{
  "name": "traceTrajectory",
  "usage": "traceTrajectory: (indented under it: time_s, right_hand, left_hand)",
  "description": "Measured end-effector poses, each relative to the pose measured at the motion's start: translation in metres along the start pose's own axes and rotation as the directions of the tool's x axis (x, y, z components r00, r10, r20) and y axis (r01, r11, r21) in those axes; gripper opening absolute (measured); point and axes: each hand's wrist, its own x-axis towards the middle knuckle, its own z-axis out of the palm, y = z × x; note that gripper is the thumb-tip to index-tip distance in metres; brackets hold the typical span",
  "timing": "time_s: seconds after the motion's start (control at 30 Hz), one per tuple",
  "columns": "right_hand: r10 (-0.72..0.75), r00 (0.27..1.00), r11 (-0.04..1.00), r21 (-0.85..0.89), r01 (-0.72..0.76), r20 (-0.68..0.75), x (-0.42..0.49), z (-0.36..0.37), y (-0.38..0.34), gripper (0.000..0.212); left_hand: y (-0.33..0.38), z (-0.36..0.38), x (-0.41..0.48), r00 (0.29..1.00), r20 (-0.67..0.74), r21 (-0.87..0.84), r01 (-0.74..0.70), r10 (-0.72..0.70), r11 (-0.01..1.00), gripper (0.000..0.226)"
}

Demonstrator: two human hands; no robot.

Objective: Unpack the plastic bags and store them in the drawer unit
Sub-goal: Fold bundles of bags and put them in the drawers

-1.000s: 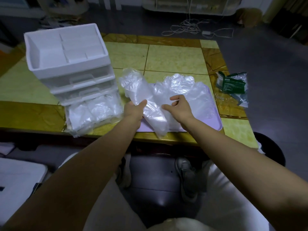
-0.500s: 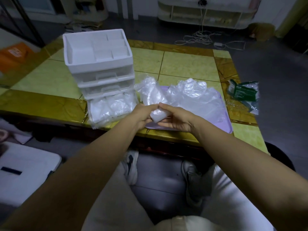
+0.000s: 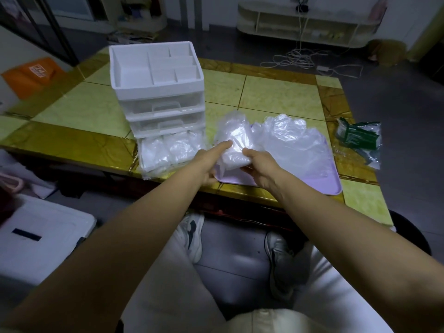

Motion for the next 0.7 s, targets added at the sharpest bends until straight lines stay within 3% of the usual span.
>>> traceTrajectory:
  time_s: [0.03,0.1,0.17,0.23,0.3,0.4,0.47,0.5,0.57,0.63,0.7]
  right_hand:
    - [-0.011,1.000,0.999,-0.031,0.011,0.014,-0.002,0.002,0.001,0.023]
    - [-0.031,0.999,0.994,-0.108,0.034,0.028,-0.006,0.006,0.005,0.021]
    - [-0.028,0.999,0.987,-0.156,0.031,0.027,-0.007,0.009,0.010,0.026]
    - [-0.007,1.000,0.986,-0.167,0.010,0.015,-0.007,0.011,0.014,0.032]
    - [-0.015,1.000,0.980,-0.196,0.019,0.020,-0.006,0.011,0.016,0.047]
    - [-0.085,0.996,0.952,-0.294,0.084,0.011,-0.008,0.014,0.017,0.090]
    - [-0.276,0.958,0.893,-0.390,0.224,-0.082,-0.015,0.016,0.013,0.096]
    - [-0.439,0.893,0.817,-0.458,0.349,-0.103,-0.019,0.016,0.011,0.092]
    - [-0.710,0.701,0.541,-0.592,0.598,0.060,-0.028,0.016,0.006,0.073]
    - [-0.707,0.613,0.281,-0.656,0.700,0.352,-0.033,0.018,0.001,0.063]
    - [-0.552,0.647,0.154,-0.698,0.699,0.526,-0.030,0.019,0.001,0.068]
  left_hand:
    - [0.000,-0.001,-0.004,0.990,0.109,-0.038,0.094,-0.090,0.995,0.058]
    - [-0.002,0.001,-0.008,0.960,0.248,-0.210,0.183,-0.129,0.960,0.049]
    - [-0.004,0.006,-0.004,0.979,0.185,-0.382,0.151,-0.085,0.912,0.031]
    - [-0.008,0.007,0.001,0.996,0.061,-0.435,0.079,-0.058,0.897,0.028]
    - [-0.010,0.006,0.000,0.999,-0.020,-0.413,0.023,-0.034,0.911,0.035]
    - [-0.014,0.000,0.001,0.994,-0.110,-0.349,-0.037,-0.002,0.936,0.045]
    - [-0.015,-0.004,0.003,0.987,-0.161,-0.285,-0.074,0.028,0.956,0.044]
    - [-0.016,-0.007,0.004,0.983,-0.176,-0.243,-0.095,0.053,0.965,0.037]
    - [-0.017,-0.012,0.004,0.978,-0.183,-0.139,-0.130,0.103,0.982,0.018]
    - [-0.017,-0.019,0.003,0.971,-0.162,-0.011,-0.181,0.177,0.983,0.019]
    - [-0.018,-0.025,0.004,0.955,-0.106,0.147,-0.261,0.277,0.954,0.018]
